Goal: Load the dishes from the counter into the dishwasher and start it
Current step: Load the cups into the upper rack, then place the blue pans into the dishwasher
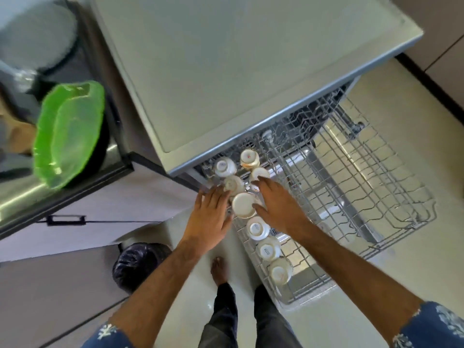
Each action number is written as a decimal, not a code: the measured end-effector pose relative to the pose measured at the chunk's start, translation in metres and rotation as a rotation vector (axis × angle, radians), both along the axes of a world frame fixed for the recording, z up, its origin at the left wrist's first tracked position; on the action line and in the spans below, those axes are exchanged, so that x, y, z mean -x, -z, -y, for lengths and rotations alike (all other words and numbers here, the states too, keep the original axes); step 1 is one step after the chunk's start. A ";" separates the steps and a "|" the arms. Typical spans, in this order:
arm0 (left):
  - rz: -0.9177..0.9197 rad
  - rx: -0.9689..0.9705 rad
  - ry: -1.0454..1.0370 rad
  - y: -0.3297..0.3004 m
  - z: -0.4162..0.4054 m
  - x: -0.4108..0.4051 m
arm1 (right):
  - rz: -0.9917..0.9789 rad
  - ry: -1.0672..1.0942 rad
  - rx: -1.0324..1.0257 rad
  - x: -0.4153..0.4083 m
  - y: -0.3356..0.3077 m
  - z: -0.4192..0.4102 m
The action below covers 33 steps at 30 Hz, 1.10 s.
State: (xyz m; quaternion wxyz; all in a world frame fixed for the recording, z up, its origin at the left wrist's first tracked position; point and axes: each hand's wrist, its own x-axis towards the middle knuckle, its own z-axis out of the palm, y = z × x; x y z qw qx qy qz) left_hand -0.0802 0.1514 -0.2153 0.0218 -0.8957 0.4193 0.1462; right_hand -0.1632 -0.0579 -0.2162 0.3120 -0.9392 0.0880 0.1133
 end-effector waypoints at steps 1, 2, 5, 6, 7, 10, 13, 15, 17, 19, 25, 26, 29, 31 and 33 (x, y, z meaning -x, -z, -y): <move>-0.016 -0.022 -0.042 -0.016 -0.009 0.009 | 0.014 -0.050 0.012 0.003 -0.016 -0.011; -0.036 -0.051 -0.095 -0.033 -0.021 0.018 | 0.022 -0.100 0.044 0.007 -0.034 -0.024; -0.047 -0.088 -0.223 -0.073 -0.064 0.043 | 0.040 -0.200 0.124 0.013 -0.076 -0.062; -0.028 -0.085 -0.249 -0.086 -0.081 0.050 | 0.050 -0.236 0.131 0.012 -0.089 -0.075; 0.000 -0.074 -0.276 -0.098 -0.099 0.056 | 0.063 -0.275 0.137 0.010 -0.100 -0.089; 0.076 -0.023 -0.374 -0.128 -0.153 0.067 | 0.083 -0.387 0.100 -0.003 -0.127 -0.133; 0.130 0.018 -0.545 -0.155 -0.219 0.071 | 0.149 -0.523 0.118 -0.023 -0.155 -0.188; 0.144 0.042 -0.640 -0.168 -0.263 0.075 | 0.195 -0.585 0.126 -0.040 -0.168 -0.226; 0.164 0.052 -0.709 -0.181 -0.312 0.082 | 0.220 -0.637 0.120 -0.056 -0.177 -0.268; 0.192 0.058 -0.751 -0.193 -0.355 0.087 | 0.231 -0.658 0.117 -0.070 -0.193 -0.307; 0.229 0.133 -0.835 -0.222 -0.458 0.089 | 0.251 -0.704 0.138 -0.096 -0.234 -0.407; 0.237 0.139 -0.839 -0.227 -0.469 0.087 | 0.255 -0.707 0.152 -0.103 -0.237 -0.418; 0.255 0.205 -0.856 -0.236 -0.492 0.068 | 0.264 -0.695 0.201 -0.129 -0.244 -0.441; 0.237 0.235 -0.872 -0.238 -0.503 0.046 | 0.285 -0.672 0.237 -0.154 -0.250 -0.451; 0.215 0.263 -0.891 -0.239 -0.509 0.021 | 0.305 -0.648 0.284 -0.184 -0.255 -0.456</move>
